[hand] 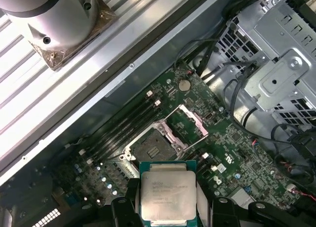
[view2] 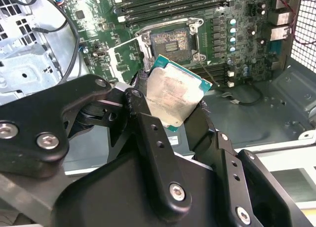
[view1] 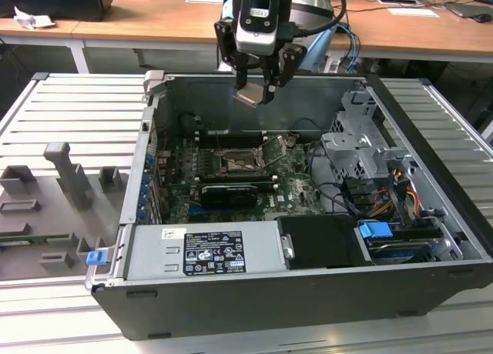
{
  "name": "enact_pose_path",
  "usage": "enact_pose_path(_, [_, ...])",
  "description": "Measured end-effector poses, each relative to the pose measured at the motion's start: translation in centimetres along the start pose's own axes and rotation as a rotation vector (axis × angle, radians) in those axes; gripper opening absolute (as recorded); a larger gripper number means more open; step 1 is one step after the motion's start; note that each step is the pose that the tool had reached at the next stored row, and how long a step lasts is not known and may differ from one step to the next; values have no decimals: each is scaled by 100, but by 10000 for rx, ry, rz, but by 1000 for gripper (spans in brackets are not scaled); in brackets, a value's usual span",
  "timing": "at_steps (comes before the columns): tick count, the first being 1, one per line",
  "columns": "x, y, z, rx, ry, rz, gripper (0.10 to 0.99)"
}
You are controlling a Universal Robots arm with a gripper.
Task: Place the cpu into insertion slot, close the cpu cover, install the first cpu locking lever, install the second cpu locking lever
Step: 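Place the cpu into insertion slot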
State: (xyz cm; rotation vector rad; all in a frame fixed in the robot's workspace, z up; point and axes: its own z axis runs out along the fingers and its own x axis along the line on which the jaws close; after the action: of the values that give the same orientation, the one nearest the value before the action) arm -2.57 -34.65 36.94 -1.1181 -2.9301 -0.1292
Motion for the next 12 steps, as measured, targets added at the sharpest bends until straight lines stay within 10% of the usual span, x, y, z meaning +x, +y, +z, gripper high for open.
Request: enact_pose_path(12, [0,-1,19,-10,-50,863,541])
